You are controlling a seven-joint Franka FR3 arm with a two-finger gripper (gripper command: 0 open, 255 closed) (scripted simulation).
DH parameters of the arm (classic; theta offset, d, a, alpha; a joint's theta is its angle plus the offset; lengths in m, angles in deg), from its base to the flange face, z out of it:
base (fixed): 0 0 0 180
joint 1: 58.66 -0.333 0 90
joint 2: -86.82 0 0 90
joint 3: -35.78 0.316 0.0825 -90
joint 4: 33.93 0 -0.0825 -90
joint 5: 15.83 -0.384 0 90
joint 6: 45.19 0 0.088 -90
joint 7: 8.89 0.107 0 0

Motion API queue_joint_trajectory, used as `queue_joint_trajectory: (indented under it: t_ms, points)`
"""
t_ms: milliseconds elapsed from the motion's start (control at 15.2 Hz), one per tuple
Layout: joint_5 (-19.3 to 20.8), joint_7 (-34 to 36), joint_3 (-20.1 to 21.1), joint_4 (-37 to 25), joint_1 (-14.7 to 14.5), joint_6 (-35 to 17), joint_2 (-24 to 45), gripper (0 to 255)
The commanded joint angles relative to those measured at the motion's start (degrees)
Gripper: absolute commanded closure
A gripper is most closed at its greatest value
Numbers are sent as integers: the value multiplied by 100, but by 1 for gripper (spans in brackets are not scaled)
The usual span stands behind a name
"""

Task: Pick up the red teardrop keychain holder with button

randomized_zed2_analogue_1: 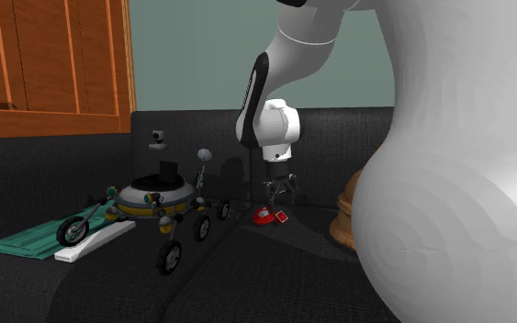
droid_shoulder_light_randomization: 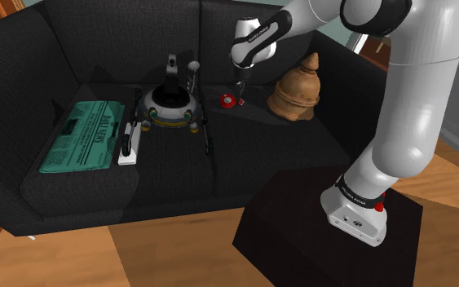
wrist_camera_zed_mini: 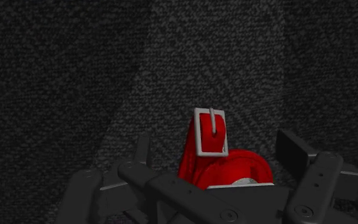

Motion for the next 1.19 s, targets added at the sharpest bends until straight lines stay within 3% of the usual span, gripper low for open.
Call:
queue_joint_trajectory:
  t_ms: [0,264,330,1122]
  points:
    - [-11,8,9,15,3,-125,109,0]
    - [-26,10,20,31,13,-275,243,0]
    - [-29,7,21,6,16,-261,256,255]
    - [-8,8,7,14,1,-101,86,255]
